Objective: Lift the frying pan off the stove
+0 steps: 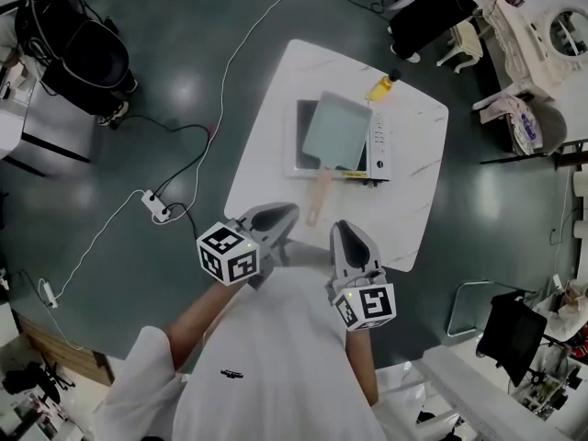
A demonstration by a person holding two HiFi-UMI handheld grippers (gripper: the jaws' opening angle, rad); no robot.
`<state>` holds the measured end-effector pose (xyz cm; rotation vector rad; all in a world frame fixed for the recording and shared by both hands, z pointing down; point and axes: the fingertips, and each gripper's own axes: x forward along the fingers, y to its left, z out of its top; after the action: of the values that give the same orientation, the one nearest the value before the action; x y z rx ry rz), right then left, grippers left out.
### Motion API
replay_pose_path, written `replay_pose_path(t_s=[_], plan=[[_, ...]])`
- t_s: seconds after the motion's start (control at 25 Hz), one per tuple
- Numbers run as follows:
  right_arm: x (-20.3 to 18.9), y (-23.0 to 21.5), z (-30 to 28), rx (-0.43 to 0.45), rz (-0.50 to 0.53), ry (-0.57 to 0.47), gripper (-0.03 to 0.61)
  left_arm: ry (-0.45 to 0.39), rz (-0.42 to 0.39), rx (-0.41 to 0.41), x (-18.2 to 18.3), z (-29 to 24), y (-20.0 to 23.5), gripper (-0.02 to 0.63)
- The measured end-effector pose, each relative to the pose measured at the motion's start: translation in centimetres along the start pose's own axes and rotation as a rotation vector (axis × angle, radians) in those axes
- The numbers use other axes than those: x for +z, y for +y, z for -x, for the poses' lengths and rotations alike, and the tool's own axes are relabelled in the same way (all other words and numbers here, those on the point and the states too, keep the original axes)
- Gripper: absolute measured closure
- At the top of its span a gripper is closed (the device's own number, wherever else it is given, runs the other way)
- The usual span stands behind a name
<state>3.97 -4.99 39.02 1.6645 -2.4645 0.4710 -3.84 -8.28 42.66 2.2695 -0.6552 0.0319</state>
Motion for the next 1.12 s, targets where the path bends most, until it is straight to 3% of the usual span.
replay_pose_path(t_s=[0.32,0.4,0.48,0.64,0.88,1.12], plan=[[-1.8,-1.3,-1.7,0.028,-0.044,0.039,0.537,0.082,0.067,-0.001,-1.8,-3.2,3.0,0.607],[-2.5,-1.7,-2.1,0.034,-0.061,0.053,0.535,0.1,0.118,-0.027,-2.4,-4.1,3.7,0.602],[-3.5,-2.0,-2.6,0.046,-0.073,0.07,0.513,0.13,0.189,-0.061,-3.4,-5.2,4.6,0.453],[-5.0,-2.1,-3.6,0.078,-0.088,0.103,0.499,0.167,0.28,-0.078,-4.8,-7.0,6.5,0.442],[-7.7,-2.6,-4.8,0.11,-0.134,0.154,0.498,0.148,0.355,-0.093,-5.4,-9.5,8.6,0.358],[-10.3,-3.4,-5.8,0.13,-0.198,0.205,0.44,0.251,0.418,-0.184,-7.5,-12.4,9.4,0.348]])
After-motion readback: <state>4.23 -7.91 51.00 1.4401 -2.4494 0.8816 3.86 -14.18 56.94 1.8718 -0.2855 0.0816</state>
